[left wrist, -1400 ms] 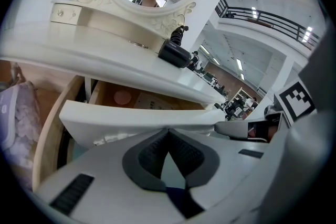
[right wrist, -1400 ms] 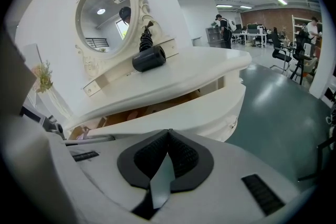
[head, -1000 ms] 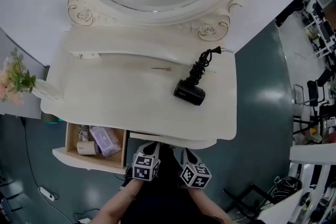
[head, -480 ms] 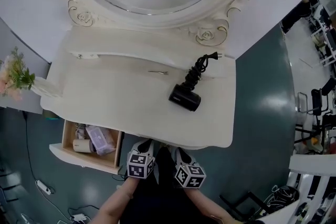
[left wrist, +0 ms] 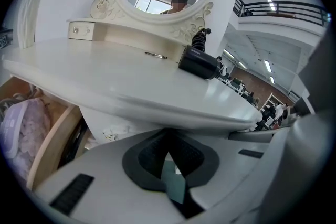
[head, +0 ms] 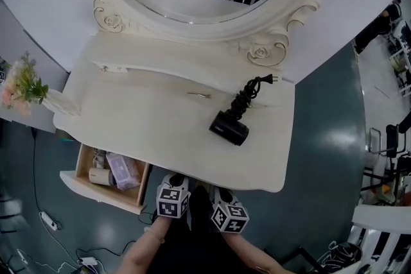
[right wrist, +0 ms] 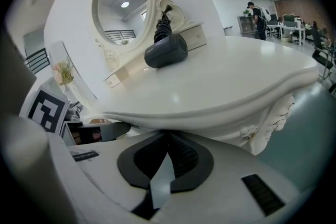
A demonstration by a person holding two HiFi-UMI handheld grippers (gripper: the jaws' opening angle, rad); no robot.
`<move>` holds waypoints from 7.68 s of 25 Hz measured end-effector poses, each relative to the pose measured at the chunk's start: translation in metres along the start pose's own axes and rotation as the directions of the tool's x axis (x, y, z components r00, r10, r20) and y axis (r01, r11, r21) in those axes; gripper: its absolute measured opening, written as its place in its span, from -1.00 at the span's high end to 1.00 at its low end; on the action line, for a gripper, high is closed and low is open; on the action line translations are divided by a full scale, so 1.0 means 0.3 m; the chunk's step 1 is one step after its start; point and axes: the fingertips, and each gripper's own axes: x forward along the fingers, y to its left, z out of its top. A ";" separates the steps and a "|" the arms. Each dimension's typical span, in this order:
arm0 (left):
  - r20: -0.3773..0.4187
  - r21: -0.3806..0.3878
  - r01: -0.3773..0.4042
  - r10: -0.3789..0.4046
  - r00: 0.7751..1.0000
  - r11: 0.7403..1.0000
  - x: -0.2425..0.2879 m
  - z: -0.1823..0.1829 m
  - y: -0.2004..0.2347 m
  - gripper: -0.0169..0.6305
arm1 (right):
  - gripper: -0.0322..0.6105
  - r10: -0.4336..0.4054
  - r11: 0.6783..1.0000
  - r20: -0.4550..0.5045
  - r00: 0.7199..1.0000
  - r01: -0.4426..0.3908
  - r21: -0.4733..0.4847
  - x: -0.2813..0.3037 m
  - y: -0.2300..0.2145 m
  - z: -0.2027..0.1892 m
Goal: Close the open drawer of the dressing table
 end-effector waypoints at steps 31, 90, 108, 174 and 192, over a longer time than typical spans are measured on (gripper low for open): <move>0.016 0.019 0.157 -0.158 0.987 0.987 -0.268 0.073 -0.052 0.89 | 0.88 0.345 0.918 -0.096 0.934 -0.357 -0.174 -0.009 0.390 0.078; 0.348 -0.107 -0.225 0.249 0.904 0.968 -0.902 0.178 0.413 0.89 | 0.88 0.609 0.722 -0.107 0.786 -0.605 -0.336 -0.056 1.084 0.129; 0.121 -0.214 -0.264 0.293 0.948 0.941 -1.072 -0.312 0.875 0.89 | 0.88 0.490 0.805 -0.310 0.815 -0.559 -0.197 0.055 1.348 -0.432; 0.008 -0.102 -0.148 0.150 0.989 0.984 -0.754 -0.232 0.998 0.89 | 0.88 0.219 0.972 -0.226 0.949 -0.233 -0.037 0.286 1.145 -0.514; 0.008 -0.051 -0.131 0.132 0.991 0.990 -0.689 -0.159 1.011 0.89 | 0.88 0.190 0.981 -0.151 0.970 -0.195 -0.020 0.337 1.112 -0.432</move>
